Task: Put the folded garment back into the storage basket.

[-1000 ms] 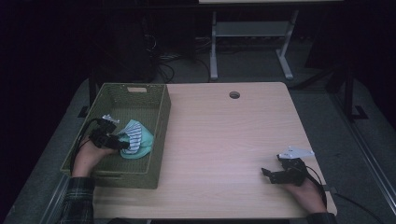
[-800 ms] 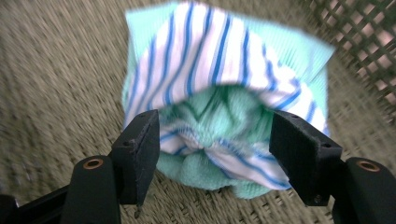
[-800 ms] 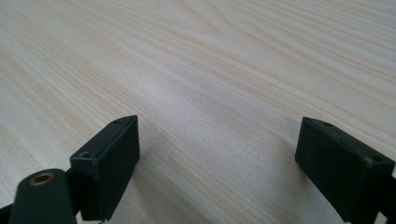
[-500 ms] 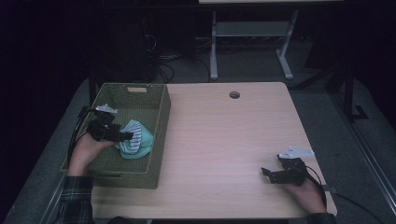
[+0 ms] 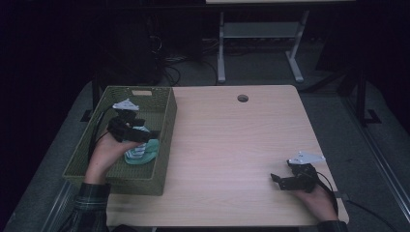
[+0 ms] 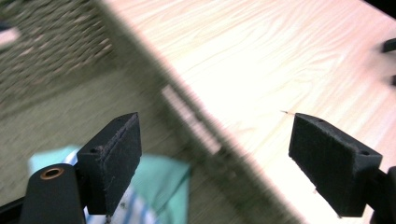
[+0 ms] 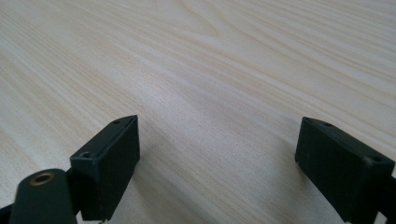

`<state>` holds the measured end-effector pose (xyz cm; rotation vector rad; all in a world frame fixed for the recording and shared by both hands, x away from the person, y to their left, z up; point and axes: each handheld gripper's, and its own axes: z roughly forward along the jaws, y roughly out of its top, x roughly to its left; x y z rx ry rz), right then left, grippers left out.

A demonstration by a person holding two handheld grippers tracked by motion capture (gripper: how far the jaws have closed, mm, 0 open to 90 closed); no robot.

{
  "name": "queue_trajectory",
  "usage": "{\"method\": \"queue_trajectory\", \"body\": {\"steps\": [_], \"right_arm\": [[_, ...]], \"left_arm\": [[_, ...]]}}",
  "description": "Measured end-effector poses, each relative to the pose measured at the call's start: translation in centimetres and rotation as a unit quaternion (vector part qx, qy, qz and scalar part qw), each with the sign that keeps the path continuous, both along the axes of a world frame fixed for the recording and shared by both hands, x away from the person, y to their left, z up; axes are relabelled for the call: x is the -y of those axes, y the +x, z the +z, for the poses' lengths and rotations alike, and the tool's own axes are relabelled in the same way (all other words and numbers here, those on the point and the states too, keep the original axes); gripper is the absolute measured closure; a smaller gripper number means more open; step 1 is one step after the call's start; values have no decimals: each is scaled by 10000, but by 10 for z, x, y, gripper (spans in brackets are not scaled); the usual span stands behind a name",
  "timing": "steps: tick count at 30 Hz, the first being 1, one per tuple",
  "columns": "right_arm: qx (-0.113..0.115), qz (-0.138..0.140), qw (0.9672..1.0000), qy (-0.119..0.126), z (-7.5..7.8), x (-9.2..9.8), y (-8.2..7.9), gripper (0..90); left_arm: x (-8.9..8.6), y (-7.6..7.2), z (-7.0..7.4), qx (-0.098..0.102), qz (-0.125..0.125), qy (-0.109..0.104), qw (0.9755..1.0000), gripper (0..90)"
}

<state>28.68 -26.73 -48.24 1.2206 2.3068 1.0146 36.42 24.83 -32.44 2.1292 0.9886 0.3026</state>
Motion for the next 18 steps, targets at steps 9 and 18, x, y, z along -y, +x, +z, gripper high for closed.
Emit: {"method": "queue_trajectory", "body": {"steps": [9,18], "right_arm": [[-1,-1,10000,1,0,0,0,136],[0,2,10000,1,0,0,0,135]], "left_arm": [[64,-5,-8,126,-495,-41,9987,165],[119,-18,-36,383,-843,-114,9956,165]]}}
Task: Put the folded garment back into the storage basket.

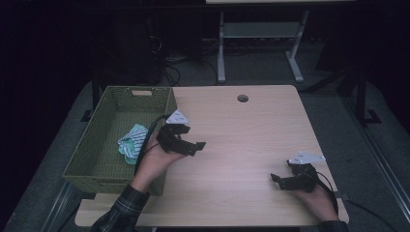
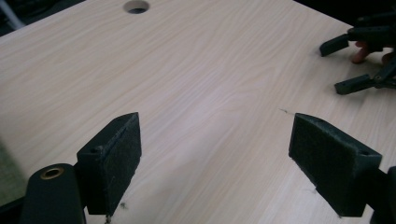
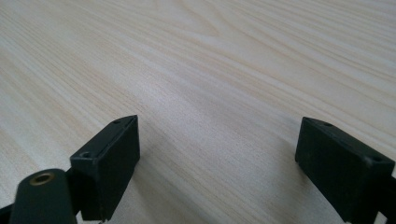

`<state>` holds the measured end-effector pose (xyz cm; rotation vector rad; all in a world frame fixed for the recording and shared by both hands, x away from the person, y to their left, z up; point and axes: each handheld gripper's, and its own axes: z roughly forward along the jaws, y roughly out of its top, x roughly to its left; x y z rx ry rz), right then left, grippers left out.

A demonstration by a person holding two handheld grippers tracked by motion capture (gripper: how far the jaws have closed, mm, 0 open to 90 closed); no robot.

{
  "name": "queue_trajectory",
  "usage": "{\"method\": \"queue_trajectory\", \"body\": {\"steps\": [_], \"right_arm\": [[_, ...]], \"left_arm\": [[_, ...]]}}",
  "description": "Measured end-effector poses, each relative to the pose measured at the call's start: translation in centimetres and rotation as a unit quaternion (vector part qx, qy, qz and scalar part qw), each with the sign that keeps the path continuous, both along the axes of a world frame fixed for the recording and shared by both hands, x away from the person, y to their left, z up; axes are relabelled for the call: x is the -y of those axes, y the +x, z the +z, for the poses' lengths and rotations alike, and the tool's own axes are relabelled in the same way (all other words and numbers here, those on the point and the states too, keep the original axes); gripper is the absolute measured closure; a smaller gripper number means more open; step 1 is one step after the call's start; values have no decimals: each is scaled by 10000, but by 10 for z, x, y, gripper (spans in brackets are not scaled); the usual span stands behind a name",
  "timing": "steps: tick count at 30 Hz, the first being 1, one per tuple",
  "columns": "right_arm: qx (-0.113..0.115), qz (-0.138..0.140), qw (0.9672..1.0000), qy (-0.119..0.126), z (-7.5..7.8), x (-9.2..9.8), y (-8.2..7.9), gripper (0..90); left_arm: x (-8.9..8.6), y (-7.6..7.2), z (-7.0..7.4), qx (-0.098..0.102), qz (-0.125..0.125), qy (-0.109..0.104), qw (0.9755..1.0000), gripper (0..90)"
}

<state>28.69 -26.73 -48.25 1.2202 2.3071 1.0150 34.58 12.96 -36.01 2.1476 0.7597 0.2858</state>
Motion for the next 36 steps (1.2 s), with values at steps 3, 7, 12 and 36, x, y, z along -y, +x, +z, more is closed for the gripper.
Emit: {"method": "queue_trajectory", "body": {"steps": [3,7,12,36], "right_arm": [[1,-1,10000,0,0,0,0,135],[-2,-1,10000,-1,0,0,0,135],[-3,-2,10000,-1,0,0,0,135],[-1,16,10000,-13,0,0,0,135]], "left_arm": [[18,-6,-17,-25,-151,48,9999,165],[33,-11,-39,-65,-317,185,9993,164],[45,-14,-64,-192,-404,300,9985,159],[52,-13,-112,-206,-366,771,9961,152]]}}
